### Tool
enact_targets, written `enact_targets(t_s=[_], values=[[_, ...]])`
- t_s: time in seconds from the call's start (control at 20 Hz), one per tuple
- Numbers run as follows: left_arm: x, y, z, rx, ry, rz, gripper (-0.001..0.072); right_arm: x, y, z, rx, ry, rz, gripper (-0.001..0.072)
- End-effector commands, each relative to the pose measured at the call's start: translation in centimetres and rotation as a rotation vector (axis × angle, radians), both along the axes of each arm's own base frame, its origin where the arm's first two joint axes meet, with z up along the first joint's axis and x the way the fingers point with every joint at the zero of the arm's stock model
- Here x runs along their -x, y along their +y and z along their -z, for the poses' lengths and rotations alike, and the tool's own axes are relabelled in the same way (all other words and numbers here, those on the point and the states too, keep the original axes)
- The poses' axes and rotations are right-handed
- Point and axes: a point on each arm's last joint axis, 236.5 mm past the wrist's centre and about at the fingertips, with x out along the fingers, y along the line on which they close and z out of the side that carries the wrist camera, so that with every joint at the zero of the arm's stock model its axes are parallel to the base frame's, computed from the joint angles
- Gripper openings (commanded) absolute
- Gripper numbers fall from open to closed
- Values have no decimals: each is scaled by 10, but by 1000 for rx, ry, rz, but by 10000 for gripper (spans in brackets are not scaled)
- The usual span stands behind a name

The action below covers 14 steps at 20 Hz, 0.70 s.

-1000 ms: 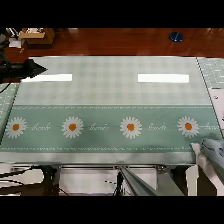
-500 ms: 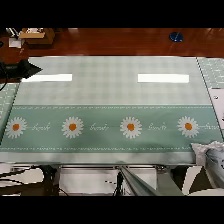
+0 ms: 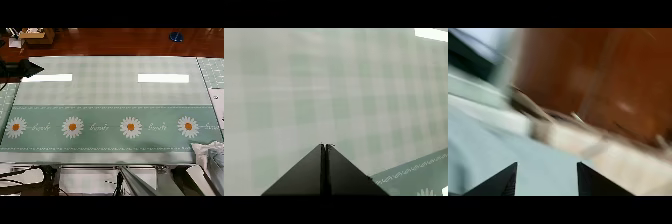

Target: Fold the shirts.

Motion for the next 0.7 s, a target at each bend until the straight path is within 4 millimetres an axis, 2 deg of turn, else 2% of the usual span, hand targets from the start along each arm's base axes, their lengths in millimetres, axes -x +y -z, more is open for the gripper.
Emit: enact_targets(t_s=[0.0,0.05,0.1,0.15,0.25,0.3,0.35,0.45,0.55,0.65], values=[[-2,-32,-16,-22,-73,115,28,-200,19,0,-207,-317,-365,445],[-3,-45,-23,-38,-101,154,52,-253,44,2,-258,-355,-485,445],[-5,-57,-31,-46,-122,182,54,-304,80,5,-299,-369,-621,445],[-6,-70,-40,-52,-146,211,98,-340,116,11,-315,-357,-744,446],[-5,-97,-47,-49,-161,258,493,-382,182,33,-318,-288,-930,451],[-1,-109,-43,-46,-129,270,514,-391,216,45,-361,-272,-968,452],[5,-117,-30,-75,-59,269,514,-397,255,55,-427,-268,-1023,468],[24,-117,11,-252,99,278,513,-399,319,61,-531,-281,-1116,521],[44,-110,40,-445,217,292,525,-396,363,58,-578,-288,-1198,534],[51,-111,50,-553,256,290,534,-385,391,51,-584,-268,-1270,530]])
